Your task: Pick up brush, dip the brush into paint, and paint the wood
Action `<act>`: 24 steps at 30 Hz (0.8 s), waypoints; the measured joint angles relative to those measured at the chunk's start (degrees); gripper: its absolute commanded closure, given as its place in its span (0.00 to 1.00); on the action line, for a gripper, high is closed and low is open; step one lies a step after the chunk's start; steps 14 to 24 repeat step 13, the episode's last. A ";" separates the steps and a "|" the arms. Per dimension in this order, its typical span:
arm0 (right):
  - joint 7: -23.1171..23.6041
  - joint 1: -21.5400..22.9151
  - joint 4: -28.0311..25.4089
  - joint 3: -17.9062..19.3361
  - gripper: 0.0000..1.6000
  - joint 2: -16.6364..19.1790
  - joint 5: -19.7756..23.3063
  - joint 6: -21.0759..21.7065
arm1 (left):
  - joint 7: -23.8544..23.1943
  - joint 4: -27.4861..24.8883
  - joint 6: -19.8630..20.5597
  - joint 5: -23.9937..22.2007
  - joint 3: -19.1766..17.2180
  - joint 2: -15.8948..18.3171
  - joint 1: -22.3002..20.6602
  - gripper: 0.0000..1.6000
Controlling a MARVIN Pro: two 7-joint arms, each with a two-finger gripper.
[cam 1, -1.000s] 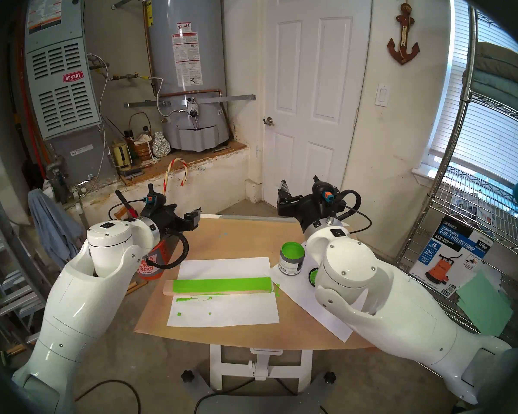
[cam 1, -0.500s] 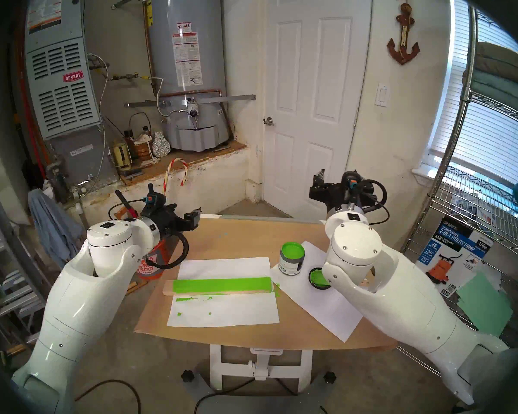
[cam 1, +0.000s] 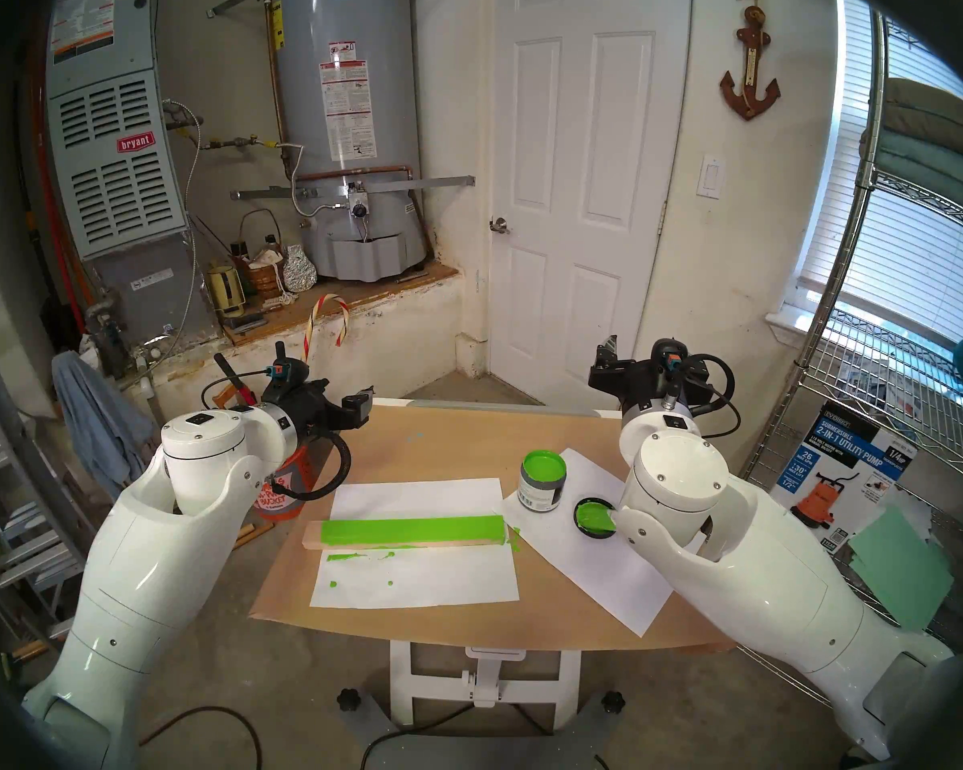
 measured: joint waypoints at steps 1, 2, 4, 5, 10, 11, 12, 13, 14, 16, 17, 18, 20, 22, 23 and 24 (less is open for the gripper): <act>-0.02 0.00 -0.01 0.00 0.00 0.01 -0.02 -0.01 | 0.00 0.00 0.00 0.00 0.00 0.00 0.00 0.00; -0.04 0.01 -0.03 0.00 0.00 0.03 -0.06 -0.04 | 0.00 0.00 0.00 0.00 0.00 0.00 0.00 0.00; -0.09 0.02 -0.07 0.00 0.00 0.05 -0.12 -0.09 | 0.00 0.00 0.00 0.00 0.00 0.00 0.00 0.00; -0.11 0.03 -0.09 0.00 0.00 0.06 -0.13 -0.12 | 0.00 0.00 0.00 0.00 0.00 0.00 0.00 0.00; -0.16 0.04 -0.15 0.00 0.00 0.06 -0.16 -0.20 | 0.00 0.00 0.00 0.00 0.00 0.00 0.00 0.00; -0.17 0.04 -0.15 0.00 0.00 0.06 -0.17 -0.21 | 0.00 0.00 -0.01 0.00 0.00 0.00 0.00 0.00; -0.17 0.04 -0.15 0.00 0.00 0.06 -0.17 -0.21 | 0.00 0.00 -0.01 0.00 0.00 0.00 0.00 0.00; -0.17 0.04 -0.15 0.00 0.00 0.06 -0.17 -0.21 | 0.00 0.00 -0.01 0.00 0.00 0.00 0.00 0.00; -0.17 0.04 -0.15 0.00 0.00 0.06 -0.17 -0.21 | 0.00 0.00 -0.01 0.00 0.00 0.00 0.00 0.00; -0.17 0.04 -0.15 0.00 0.00 0.06 -0.17 -0.21 | 0.00 0.00 -0.01 0.00 0.00 0.00 0.00 0.00; -0.17 0.04 -0.15 0.00 0.00 0.06 -0.17 -0.21 | 0.00 0.00 -0.01 0.00 0.00 0.00 0.00 0.00; -0.17 0.04 -0.15 0.00 0.00 0.06 -0.17 -0.21 | 0.00 0.00 -0.01 0.00 0.00 0.00 0.00 0.00; -0.17 0.04 -0.15 0.00 0.00 0.06 -0.17 -0.21 | 0.00 0.00 -0.01 0.00 0.00 0.00 0.00 0.00; -0.17 0.04 -0.15 0.00 0.00 0.06 -0.17 -0.21 | 0.00 0.00 -0.01 0.00 0.00 0.00 0.00 0.00; -0.17 0.04 -0.15 0.00 0.00 0.06 -0.17 -0.21 | 0.00 0.00 -0.01 0.00 0.00 0.00 0.00 0.00; -0.17 0.04 -0.15 0.00 0.00 0.06 -0.17 -0.21 | 0.00 0.00 -0.01 0.00 0.00 0.00 0.00 0.00</act>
